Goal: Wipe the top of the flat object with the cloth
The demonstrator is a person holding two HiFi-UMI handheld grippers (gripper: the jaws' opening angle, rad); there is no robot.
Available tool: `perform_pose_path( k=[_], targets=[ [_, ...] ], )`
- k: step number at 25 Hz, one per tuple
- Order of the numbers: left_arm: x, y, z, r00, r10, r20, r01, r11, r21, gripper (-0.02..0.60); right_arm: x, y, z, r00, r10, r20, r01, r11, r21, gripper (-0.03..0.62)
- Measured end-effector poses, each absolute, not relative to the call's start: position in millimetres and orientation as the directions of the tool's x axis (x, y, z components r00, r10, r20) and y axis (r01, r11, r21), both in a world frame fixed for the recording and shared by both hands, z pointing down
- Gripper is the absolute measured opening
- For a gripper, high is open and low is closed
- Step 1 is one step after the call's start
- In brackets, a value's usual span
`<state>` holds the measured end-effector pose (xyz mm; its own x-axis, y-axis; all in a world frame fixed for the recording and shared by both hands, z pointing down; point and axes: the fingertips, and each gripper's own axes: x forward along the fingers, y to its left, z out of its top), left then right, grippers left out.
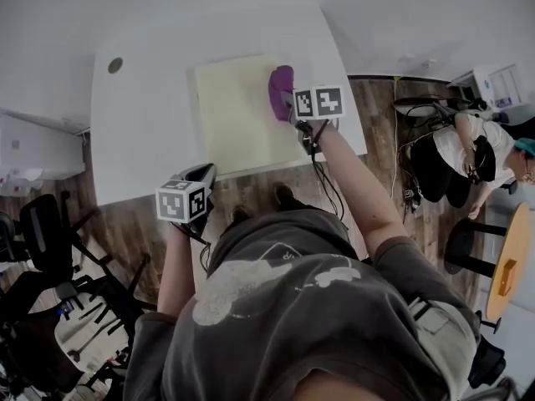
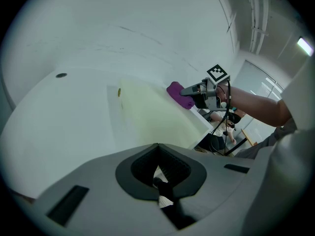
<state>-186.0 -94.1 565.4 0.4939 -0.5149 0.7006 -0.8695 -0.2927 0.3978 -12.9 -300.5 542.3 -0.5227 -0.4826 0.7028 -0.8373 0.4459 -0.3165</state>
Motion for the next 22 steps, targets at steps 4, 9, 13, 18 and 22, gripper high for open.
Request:
perform_pose_path(
  k=[4, 9, 13, 18, 22],
  targets=[
    [-188, -94, 566, 0.503, -0.508, 0.699, -0.864, -0.303, 0.402, 0.000, -36, -291, 526, -0.557, -0.482, 0.677, -0.811, 0.493, -0.317, 0.075],
    [-188, -93, 566, 0.514, -0.505, 0.693, -0.858, -0.313, 0.408, 0.000, -87, -262, 508, -0.645, -0.429, 0.632, -0.736, 0.571, -0.363, 0.075],
    [-189, -92, 566, 0.521, -0.505, 0.688, -0.854, -0.322, 0.409, 0.000, -131, -235, 503, -0.711, -0.355, 0.606, -0.665, 0.619, -0.418, 0.075],
    [-190, -93, 567, 0.536, -0.496, 0.683, -0.844, -0.332, 0.421, 0.000, -174, -210, 506, -0.754, -0.280, 0.594, -0.604, 0.652, -0.459, 0.075],
    [-189, -94, 567, 0.542, -0.493, 0.681, -0.840, -0.338, 0.424, 0.000, -196, -197, 516, -0.747, -0.246, 0.617, -0.586, 0.681, -0.438, 0.075]
  ],
)
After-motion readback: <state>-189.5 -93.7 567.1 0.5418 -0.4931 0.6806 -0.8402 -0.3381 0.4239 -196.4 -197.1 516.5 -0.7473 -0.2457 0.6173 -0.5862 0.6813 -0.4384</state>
